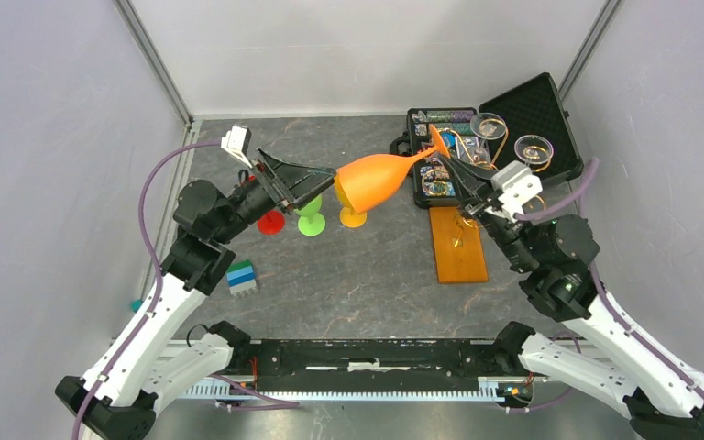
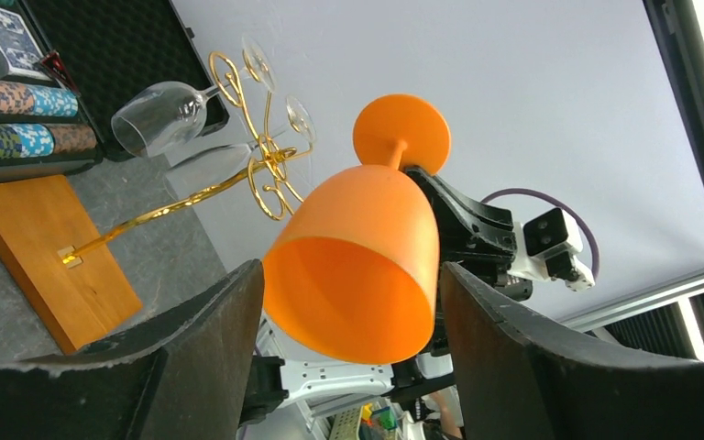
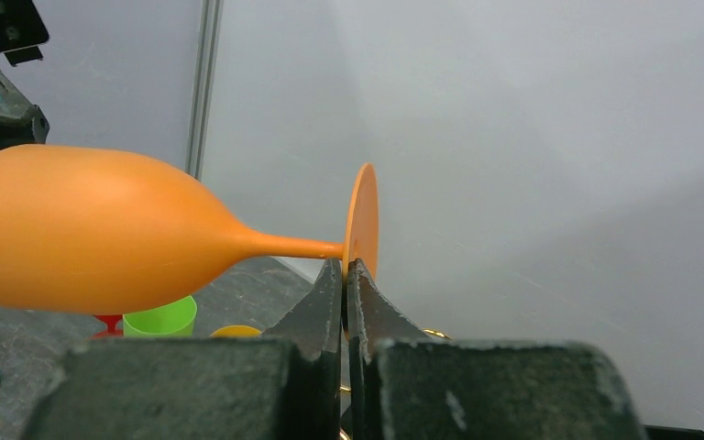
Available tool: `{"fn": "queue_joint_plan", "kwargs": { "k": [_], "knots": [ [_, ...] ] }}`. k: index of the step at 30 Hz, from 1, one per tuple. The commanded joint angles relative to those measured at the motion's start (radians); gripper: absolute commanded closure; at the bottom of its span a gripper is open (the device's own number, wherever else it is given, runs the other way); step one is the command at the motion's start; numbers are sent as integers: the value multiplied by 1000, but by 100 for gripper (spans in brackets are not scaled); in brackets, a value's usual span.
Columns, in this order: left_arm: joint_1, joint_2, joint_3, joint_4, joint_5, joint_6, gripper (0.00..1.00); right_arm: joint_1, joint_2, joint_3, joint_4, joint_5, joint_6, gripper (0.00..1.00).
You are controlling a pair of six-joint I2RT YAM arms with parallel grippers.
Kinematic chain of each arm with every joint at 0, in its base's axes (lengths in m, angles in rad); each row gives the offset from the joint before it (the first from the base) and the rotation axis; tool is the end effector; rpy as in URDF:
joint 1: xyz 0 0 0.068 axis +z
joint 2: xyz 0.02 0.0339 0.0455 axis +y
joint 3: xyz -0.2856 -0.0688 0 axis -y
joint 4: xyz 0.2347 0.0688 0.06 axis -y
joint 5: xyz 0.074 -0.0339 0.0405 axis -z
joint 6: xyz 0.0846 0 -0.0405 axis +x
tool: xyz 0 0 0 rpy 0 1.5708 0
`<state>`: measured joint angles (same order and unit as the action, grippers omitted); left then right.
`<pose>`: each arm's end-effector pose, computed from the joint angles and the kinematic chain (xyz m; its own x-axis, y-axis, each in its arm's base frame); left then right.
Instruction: Take the wine glass off the wine glass rack
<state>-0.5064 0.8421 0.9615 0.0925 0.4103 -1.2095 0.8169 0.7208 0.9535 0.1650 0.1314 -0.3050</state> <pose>0.1619 -0.1284 0.4460 -0.6701 -0.6093 -0.4241 0.4498 0.1212 -0.8849 0.1214 0.1131 0.4756 0.4451 0.0391 -0.8946 -0.5309 0.8161 -0.2285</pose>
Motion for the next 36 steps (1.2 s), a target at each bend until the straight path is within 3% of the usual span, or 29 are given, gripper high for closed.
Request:
{"fn": "queue_joint_plan", "kwargs": {
  "k": [1, 5, 9, 16, 25, 26, 28, 33, 36],
  "knots": [
    [-5, 1, -2, 50, 37, -58, 24, 1, 32, -13, 116, -30, 31, 100],
    [-5, 9, -2, 70, 77, -76, 24, 1, 72, -20, 156, -56, 40, 100],
    [-4, 17, -17, 103, 93, -112, 32, 2, 92, -37, 202, -79, 50, 100],
    [-5, 44, -38, 189, 88, -179, 54, 1, 115, -83, 274, -105, 63, 100],
    [-5, 57, -41, 225, 62, -165, 97, 2, 107, -113, 298, -113, 53, 99],
    [-5, 55, -41, 225, 57, -161, 98, 1, 107, -113, 297, -113, 52, 98],
    [-4, 54, -41, 226, 49, -146, 98, 2, 108, -110, 288, -110, 51, 87],
    [-4, 54, -15, 188, 42, -64, 98, 2, 95, -72, 216, -89, 14, 37],
    [-4, 58, 47, 60, 40, 75, 98, 2, 75, -31, 145, -71, -42, 26]
  ]
}}
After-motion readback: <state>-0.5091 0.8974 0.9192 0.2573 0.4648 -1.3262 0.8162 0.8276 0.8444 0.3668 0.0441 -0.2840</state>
